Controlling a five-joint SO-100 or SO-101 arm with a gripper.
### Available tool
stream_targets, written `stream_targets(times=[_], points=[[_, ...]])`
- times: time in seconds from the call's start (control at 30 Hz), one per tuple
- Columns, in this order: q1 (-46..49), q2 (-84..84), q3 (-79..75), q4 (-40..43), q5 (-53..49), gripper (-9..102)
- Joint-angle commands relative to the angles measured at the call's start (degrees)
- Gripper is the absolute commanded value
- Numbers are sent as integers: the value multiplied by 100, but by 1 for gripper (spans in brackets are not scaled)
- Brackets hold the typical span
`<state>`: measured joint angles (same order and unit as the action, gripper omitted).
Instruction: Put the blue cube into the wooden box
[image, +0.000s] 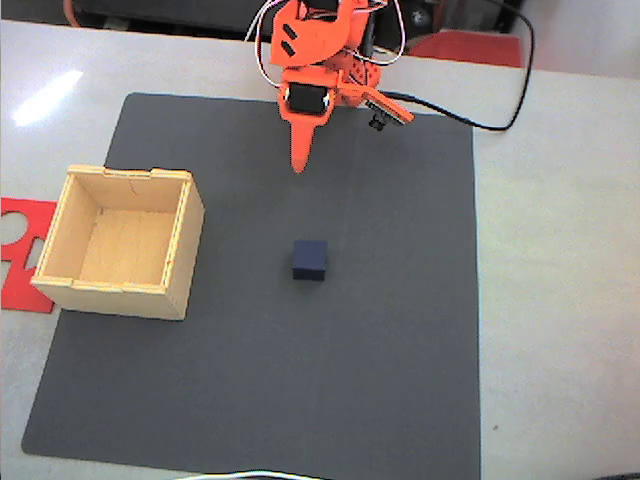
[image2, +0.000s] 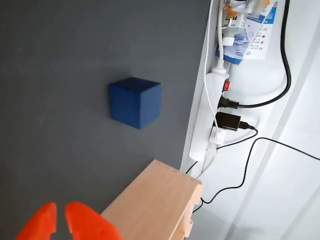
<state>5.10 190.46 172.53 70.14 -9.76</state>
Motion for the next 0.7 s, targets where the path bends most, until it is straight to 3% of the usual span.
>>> stream_targets(times=[0.0, 0.5, 0.67], points=[[-290, 79, -26, -79, -176, 0], [-290, 79, -26, -79, -141, 1], [-343, 88, 18, -264, -642, 16]])
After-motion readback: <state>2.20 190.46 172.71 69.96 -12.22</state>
